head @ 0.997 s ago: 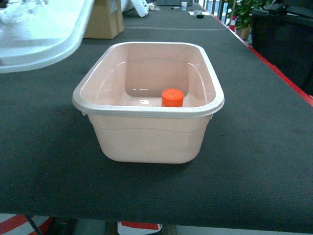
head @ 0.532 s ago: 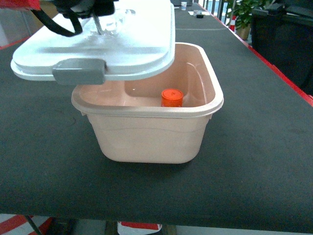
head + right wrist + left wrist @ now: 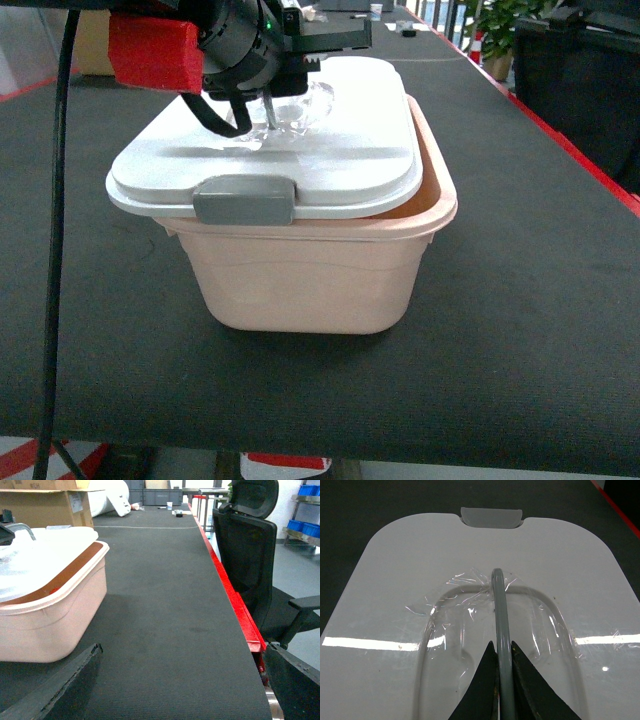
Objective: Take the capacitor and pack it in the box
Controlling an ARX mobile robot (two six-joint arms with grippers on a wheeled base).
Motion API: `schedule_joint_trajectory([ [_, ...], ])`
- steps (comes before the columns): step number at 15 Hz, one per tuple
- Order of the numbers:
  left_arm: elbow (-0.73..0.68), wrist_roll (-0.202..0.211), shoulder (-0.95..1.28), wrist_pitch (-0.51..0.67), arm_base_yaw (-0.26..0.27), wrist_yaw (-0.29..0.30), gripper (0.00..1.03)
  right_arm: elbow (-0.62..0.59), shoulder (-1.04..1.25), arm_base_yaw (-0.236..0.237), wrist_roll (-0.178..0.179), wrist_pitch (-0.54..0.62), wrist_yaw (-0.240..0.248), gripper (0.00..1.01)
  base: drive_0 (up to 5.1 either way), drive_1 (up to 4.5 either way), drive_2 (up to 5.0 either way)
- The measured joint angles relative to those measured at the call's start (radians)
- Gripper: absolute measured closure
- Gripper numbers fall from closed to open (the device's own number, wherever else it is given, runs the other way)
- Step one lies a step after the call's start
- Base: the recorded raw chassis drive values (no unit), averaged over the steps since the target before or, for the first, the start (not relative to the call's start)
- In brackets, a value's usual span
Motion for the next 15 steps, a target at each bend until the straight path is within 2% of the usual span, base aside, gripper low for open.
schedule_joint_trajectory([
  [7, 0.052, 0.0, 0.034, -0.047, -0.044, -0.009, 1.01, 0.0, 0.0, 0.0, 0.0, 0.0, 0.0, 0.03, 0.0, 0.0, 0.0],
  [13, 0.062, 0.003, 0.048, -0.045, -0.05, -0.03, 1.01, 0.0, 0.0, 0.0, 0.0, 0.0, 0.0, 0.03, 0.0, 0.0, 0.0],
  [14, 0.062, 0.008, 0.048, -0.04, -0.05, -0.037, 0.95, 0.0, 0.0, 0.0, 0.0, 0.0, 0.0, 0.03, 0.0, 0.0, 0.0],
  [15, 0.06, 0.015, 0.048, -0.02, -0.05, -0.049, 0.83, 0.0, 0.0, 0.0, 0.0, 0.0, 0.0, 0.03, 0.0, 0.0, 0.0],
])
